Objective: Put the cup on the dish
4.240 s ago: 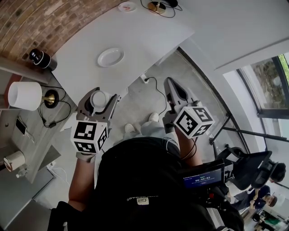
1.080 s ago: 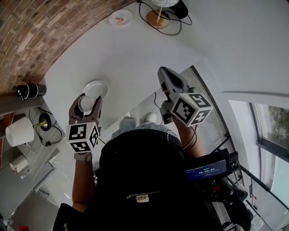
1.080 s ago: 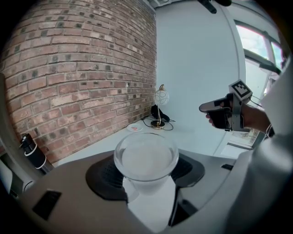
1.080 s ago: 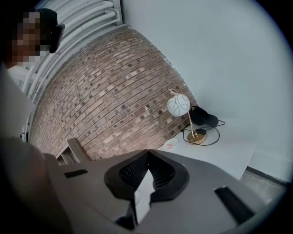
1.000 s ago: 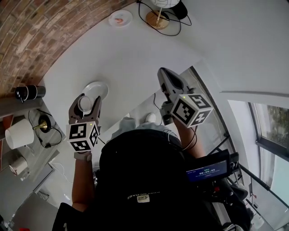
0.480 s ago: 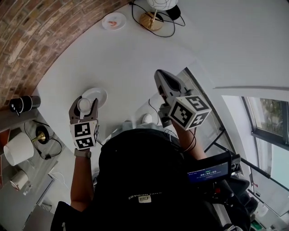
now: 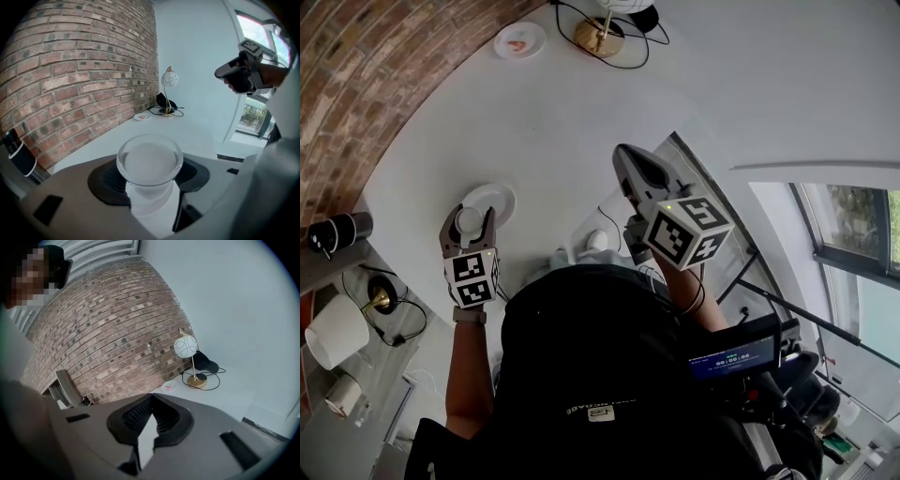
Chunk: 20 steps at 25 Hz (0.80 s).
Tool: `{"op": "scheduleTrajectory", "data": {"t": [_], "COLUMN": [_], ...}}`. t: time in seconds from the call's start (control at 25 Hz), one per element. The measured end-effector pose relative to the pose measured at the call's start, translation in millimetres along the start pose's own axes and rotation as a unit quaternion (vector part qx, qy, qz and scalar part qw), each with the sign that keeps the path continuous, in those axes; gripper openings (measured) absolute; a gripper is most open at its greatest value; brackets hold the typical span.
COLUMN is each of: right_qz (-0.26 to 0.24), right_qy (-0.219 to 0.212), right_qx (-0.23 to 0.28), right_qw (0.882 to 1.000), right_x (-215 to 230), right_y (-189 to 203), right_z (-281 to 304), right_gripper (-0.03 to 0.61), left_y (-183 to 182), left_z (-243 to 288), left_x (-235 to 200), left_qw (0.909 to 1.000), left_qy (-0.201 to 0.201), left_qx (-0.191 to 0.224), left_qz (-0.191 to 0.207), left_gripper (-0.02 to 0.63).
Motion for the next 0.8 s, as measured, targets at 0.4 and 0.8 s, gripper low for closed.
{"op": "scheduleTrajectory", "data": {"t": [0.4,0.8], "right_qz": [0.001,-0.005], "right_qy": [0.025,0.049], "right_qx": [-0.006,-0.006], "right_qw": [1.000,0.999], "right_x": [-0.1,-15.2], "right_y": [10.6,30.9], "right_z": [-4.9,-5.3], "right_gripper": [0.003,0.003], "left_y": [20.8,52.2], "left_z": [23.2,37.4], "left_x": [13.3,8.8], "left_qw": [0.9994,0.9992], "left_qy": [0.034,0.038], "left_qx": [-0.006,0.006], "left_qz": [0.002,0.012], "left_gripper": [0.267,0.267]}}
Point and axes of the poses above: the fingertips, and each gripper's own axes: z forward along the fingers, x to its right, y out of its underside, the point moved 1 cm from there along -z, backward along the fingers, and after that the axes turned 11 degrees about z, right-handed, at the moved point
